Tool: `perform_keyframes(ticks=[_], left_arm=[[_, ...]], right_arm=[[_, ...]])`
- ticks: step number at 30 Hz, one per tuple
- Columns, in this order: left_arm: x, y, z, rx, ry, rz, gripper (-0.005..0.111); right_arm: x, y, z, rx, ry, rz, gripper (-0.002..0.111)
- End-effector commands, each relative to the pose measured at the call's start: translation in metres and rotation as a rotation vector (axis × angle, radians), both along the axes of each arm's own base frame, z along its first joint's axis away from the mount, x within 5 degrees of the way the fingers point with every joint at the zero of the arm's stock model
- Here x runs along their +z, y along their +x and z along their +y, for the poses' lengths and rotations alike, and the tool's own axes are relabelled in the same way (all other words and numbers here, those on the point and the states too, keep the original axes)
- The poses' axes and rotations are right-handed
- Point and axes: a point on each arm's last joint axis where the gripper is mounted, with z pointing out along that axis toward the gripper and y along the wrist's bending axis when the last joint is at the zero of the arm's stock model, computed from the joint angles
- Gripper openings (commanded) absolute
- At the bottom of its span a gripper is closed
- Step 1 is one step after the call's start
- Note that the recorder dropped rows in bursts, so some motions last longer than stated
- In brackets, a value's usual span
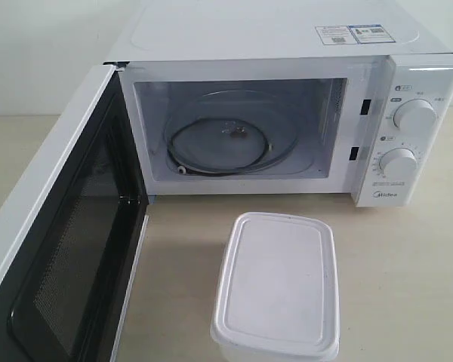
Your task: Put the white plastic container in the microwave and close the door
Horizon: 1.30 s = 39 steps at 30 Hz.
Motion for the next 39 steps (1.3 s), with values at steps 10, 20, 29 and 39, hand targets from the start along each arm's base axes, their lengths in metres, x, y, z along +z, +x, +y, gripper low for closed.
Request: perform_keyframes(ticks=[10,20,29,39], left_arm=[[-0.001,0.000,0.000,0.001,0.005,0.002,0.004],[-0.001,0.000,0.000,0.001,0.005,0.002,0.004],[-0.001,0.000,0.000,0.001,0.005,0.002,0.004],[-0.001,0.000,0.000,0.001,0.005,0.002,0.004]], right_arm=[[0.089,-0.036,-0.007,-0.058,0.078,-1.114,0.000],[0.151,-0.063,-0.021,-0.102,0.317,-1.246,0.000],[0.150,0.041,0.012,0.049,0.188,0.103,0.000],[0.111,0.076,0.027,0.110,0.279,0.521,0.000]])
